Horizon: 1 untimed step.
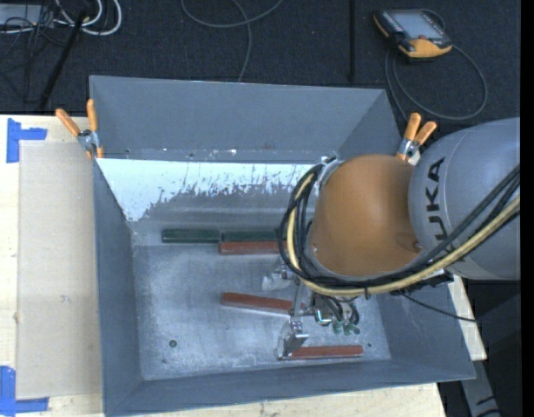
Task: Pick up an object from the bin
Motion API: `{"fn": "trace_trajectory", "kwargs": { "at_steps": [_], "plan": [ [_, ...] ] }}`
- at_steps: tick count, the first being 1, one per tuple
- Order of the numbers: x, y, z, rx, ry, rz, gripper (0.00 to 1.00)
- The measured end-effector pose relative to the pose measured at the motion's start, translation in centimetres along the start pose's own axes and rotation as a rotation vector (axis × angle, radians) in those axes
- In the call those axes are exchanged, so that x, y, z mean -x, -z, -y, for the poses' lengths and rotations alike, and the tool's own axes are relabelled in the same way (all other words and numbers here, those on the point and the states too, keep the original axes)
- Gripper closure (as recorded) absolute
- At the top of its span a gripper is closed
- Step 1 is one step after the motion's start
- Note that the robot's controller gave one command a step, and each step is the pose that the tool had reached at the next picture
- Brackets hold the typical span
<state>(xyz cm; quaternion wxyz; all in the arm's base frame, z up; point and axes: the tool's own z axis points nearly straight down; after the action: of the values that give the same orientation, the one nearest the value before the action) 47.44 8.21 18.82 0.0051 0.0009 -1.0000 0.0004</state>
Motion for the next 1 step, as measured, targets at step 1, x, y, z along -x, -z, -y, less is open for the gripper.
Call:
{"fn": "trace_trajectory", "kwargs": {
  "at_steps": [1],
  "plan": [
    [0.18,0.34,0.05,0.001,-0.004,0.008,0.00]
  ]
}}
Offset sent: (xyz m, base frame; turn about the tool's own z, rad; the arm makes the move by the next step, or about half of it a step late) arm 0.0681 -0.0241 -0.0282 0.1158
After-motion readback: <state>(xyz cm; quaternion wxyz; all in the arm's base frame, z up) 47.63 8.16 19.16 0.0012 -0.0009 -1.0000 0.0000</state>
